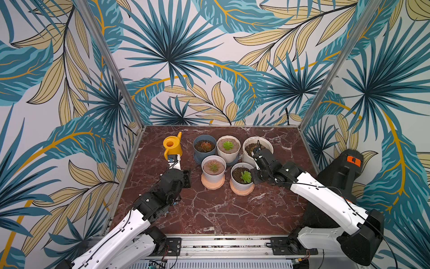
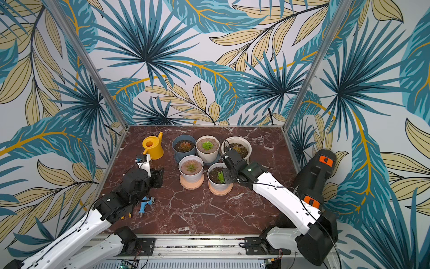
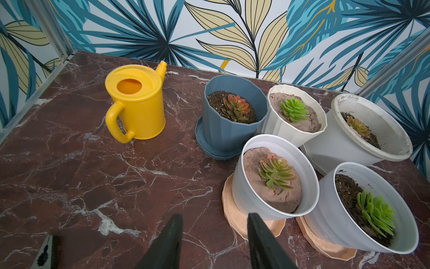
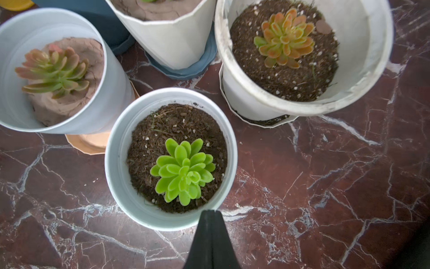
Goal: Water the succulent around the soil edge
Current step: Move the pot to the center of the board.
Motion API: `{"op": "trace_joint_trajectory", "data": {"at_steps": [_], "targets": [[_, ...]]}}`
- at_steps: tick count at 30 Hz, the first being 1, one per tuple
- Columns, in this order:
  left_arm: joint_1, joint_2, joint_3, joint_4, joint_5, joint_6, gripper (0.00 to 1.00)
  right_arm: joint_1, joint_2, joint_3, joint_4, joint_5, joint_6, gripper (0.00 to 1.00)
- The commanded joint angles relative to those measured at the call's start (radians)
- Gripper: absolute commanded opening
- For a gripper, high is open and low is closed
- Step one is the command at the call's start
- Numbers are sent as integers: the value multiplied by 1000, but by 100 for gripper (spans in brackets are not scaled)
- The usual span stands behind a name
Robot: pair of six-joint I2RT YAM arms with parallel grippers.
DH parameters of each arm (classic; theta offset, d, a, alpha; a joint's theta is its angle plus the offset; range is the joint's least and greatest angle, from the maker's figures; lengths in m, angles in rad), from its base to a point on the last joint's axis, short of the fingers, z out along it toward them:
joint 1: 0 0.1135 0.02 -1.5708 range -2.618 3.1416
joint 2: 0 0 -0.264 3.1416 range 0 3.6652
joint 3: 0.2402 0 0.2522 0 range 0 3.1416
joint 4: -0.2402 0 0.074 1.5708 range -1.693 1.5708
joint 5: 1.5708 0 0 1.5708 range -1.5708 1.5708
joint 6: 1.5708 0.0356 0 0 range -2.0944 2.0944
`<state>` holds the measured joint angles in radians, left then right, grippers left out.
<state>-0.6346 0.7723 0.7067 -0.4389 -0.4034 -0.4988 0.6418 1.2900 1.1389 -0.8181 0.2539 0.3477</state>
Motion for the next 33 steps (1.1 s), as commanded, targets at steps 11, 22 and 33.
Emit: {"op": "trace_joint_trajectory", "data": {"at_steps": [11,22,33], "targets": [[-3,-23,-34,24,6,-2,49,27,102,29,-9,-51,-3,0],[-4,-24,-50,34,0,-3,49,28,193,75,25,-73,-14,0],[-3,-18,-66,54,0,-3,49,28,272,125,61,-99,-23,0]]}}
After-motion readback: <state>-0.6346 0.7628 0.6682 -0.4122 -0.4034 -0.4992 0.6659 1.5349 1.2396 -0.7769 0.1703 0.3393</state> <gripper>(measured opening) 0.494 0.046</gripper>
